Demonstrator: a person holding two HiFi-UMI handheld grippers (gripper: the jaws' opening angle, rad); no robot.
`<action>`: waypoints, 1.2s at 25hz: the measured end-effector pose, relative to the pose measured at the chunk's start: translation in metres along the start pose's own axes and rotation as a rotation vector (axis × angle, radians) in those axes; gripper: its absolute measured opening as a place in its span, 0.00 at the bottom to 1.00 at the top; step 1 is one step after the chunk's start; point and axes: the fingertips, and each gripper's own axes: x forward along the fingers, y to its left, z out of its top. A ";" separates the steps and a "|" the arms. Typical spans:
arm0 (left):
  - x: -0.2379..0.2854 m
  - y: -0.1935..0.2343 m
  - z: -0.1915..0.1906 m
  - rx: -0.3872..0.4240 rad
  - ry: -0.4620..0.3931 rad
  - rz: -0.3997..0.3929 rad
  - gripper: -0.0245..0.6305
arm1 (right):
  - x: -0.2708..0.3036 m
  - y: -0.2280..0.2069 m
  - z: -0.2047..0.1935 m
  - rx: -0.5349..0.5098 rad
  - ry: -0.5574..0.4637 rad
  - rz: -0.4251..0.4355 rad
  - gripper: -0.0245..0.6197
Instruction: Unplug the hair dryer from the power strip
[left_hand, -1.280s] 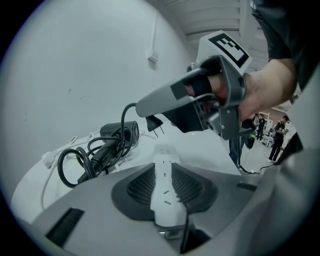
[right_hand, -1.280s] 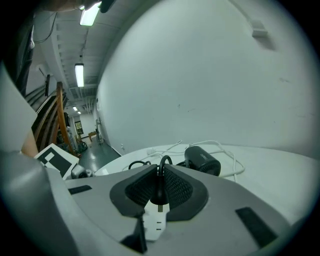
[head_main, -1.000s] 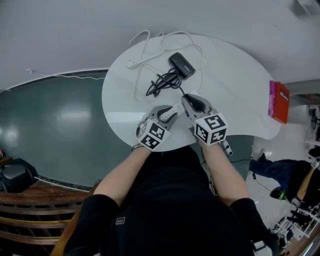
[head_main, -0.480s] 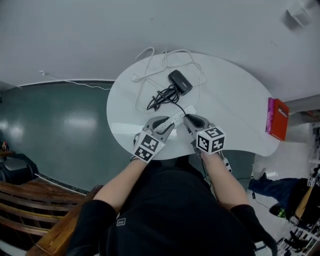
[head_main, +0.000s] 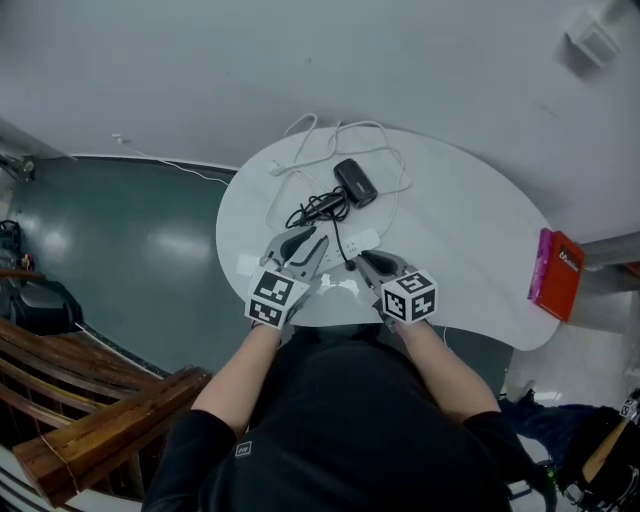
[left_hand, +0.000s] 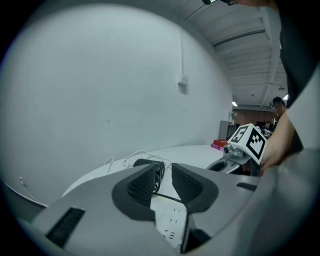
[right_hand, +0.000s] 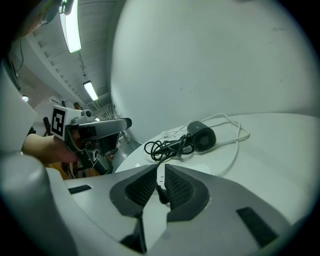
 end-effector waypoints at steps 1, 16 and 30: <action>-0.001 -0.001 0.005 0.000 -0.009 0.019 0.20 | -0.006 -0.005 0.004 -0.010 -0.007 0.002 0.13; -0.005 -0.031 0.081 -0.010 -0.127 0.141 0.18 | -0.116 -0.052 0.133 -0.237 -0.206 -0.048 0.13; -0.027 0.005 0.155 0.052 -0.179 0.084 0.14 | -0.169 -0.007 0.235 -0.306 -0.450 -0.175 0.11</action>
